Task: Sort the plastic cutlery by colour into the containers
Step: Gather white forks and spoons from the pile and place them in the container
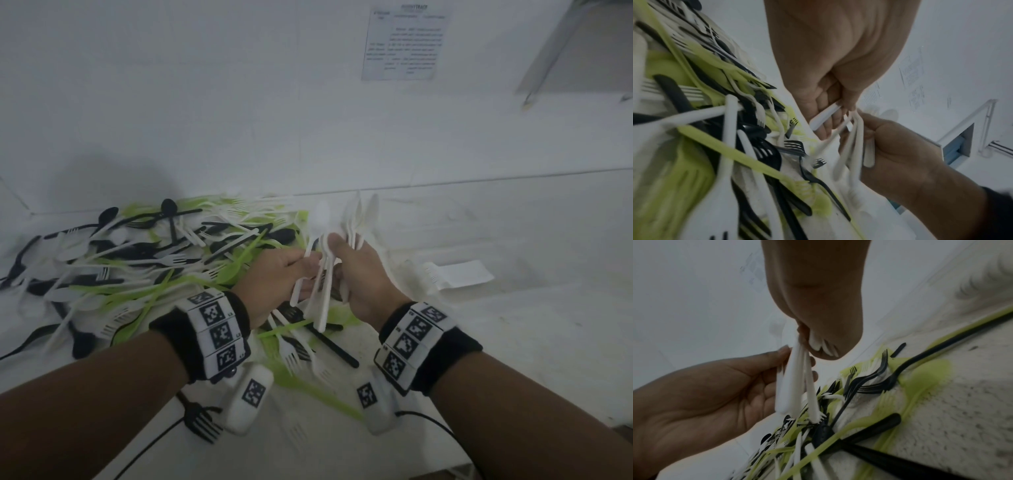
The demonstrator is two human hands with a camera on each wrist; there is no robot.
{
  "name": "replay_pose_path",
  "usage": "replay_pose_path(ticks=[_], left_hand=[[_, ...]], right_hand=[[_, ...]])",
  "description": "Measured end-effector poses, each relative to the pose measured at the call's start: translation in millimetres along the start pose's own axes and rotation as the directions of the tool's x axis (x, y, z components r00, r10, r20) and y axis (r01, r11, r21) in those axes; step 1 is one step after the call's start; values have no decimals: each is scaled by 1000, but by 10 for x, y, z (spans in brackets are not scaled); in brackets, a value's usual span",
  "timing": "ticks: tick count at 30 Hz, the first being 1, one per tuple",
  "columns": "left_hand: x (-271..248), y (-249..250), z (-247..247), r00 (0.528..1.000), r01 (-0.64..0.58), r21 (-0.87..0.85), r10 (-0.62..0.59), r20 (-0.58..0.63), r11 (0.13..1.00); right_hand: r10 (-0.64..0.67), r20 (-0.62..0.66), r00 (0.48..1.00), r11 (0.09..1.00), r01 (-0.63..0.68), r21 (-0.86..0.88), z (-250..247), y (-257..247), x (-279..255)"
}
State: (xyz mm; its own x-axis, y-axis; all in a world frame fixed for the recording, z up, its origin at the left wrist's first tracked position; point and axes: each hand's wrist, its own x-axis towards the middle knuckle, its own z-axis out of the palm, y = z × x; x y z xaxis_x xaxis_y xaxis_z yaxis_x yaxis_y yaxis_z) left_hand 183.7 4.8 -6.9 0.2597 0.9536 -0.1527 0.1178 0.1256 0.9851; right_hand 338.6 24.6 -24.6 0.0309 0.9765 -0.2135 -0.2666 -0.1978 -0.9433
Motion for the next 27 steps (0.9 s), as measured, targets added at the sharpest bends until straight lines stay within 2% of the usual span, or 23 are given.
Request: replay_pose_path(ticks=[2, 4, 7, 11, 13, 16, 20, 22, 23, 25, 27], left_hand=[[-4, -14, -37, 998, -3, -9, 2, -55, 1000], [19, -22, -84, 989, -32, 86, 44, -141, 996], [59, -18, -130, 978, -34, 236, 81, -195, 971], [143, -96, -162, 966, -44, 255, 106, -235, 966], [158, -140, -147, 971, -75, 270, 132, -200, 960], [127, -169, -73, 989, -115, 376, 140, -40, 919], [47, -84, -63, 983, -174, 439, 131, 125, 882], [38, -20, -122, 988, -135, 431, 90, 122, 892], [46, 4, -157, 994, -100, 395, 75, 80, 913], [74, 47, -209, 999, -22, 242, 28, -20, 970], [96, 80, -217, 1000, 6, 113, -5, -15, 994]], right_hand=[[0, -88, 996, 1000, 0, -5, -40, 8, 29], [-17, -171, 985, 999, 10, -42, -83, 32, 67], [-36, -181, 983, 999, 33, -20, -99, 45, 93], [-52, -167, 985, 999, 53, -3, -46, 10, 82], [-60, -129, 990, 998, 61, 1, -11, 13, 70], [-30, -59, 998, 999, 32, 32, 41, 25, 46], [-26, -5, 1000, 1000, 26, 2, 89, 45, 54], [-22, 35, 999, 1000, 22, 6, 100, 55, 48], [-28, 52, 998, 1000, 27, 14, 104, 61, 49], [-47, 79, 996, 999, 46, 12, 101, 73, 45], [-54, 137, 989, 999, 54, 3, 131, 78, 22]])
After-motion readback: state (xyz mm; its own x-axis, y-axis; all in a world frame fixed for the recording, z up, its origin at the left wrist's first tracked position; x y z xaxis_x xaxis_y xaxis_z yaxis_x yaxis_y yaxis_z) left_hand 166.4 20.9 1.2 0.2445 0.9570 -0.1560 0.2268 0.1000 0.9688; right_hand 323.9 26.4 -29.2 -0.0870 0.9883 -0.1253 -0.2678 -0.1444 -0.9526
